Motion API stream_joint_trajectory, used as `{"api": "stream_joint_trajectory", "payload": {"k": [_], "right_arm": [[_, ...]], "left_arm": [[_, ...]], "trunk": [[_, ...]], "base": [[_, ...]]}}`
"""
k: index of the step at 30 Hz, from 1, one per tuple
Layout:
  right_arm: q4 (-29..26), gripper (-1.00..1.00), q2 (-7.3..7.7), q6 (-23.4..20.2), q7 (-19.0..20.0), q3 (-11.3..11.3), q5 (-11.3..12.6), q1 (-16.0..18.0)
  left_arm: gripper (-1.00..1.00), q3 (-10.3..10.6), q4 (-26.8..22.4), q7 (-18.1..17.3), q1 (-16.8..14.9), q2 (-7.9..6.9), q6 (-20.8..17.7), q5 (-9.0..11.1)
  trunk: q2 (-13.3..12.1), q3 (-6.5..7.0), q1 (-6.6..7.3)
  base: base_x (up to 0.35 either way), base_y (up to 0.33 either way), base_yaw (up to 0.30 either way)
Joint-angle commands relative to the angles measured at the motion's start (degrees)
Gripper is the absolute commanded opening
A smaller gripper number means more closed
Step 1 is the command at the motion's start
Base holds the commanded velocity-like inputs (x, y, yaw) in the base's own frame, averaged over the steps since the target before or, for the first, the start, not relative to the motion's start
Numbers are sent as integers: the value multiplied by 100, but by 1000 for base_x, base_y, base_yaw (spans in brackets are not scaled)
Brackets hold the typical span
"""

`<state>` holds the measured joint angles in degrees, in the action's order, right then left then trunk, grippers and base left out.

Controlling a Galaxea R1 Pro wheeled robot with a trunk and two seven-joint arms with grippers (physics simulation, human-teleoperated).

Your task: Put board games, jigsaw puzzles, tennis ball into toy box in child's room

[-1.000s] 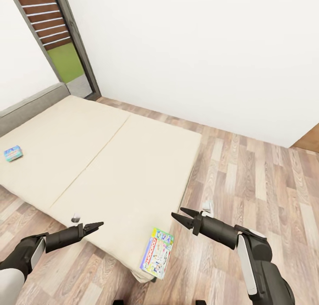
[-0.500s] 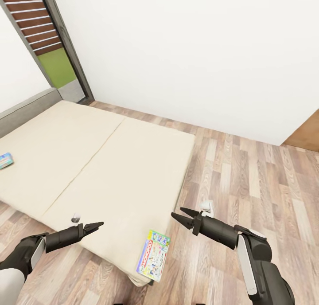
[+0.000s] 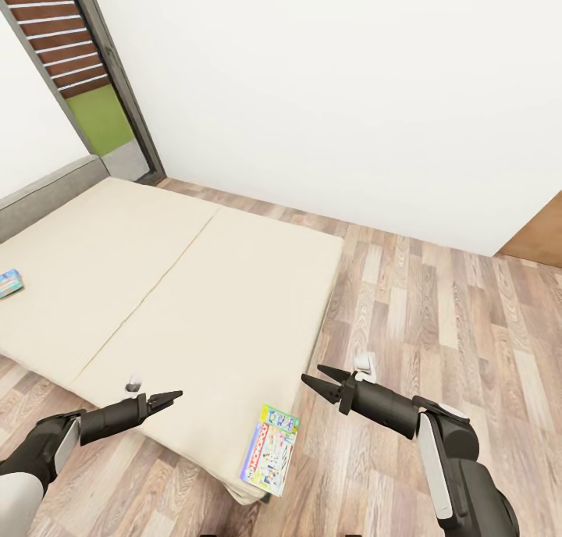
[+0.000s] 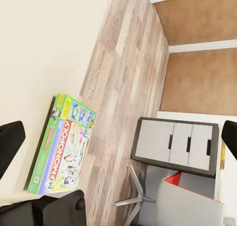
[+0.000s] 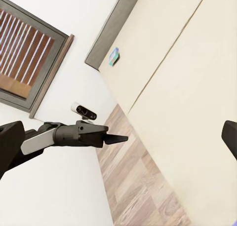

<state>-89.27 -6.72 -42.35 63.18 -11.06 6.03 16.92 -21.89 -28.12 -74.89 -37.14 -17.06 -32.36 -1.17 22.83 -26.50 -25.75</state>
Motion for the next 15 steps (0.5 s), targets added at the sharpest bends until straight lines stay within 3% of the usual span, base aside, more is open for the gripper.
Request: {"api": "stream_joint_trajectory", "payload": {"k": [1, 15], "right_arm": [[-1, 100, -5, -36, 14, -10, 12, 4], [-2, 100, -5, -32, 17, -12, 13, 4]], "left_arm": [[100, -17, 0, -25, -4, 1, -60, -13], [100, -17, 0, -23, -4, 1, -60, -12]], "trunk": [[9, -8, -3], [9, 45, -3]], "base": [[0, 0, 0], [0, 0, -8]]}}
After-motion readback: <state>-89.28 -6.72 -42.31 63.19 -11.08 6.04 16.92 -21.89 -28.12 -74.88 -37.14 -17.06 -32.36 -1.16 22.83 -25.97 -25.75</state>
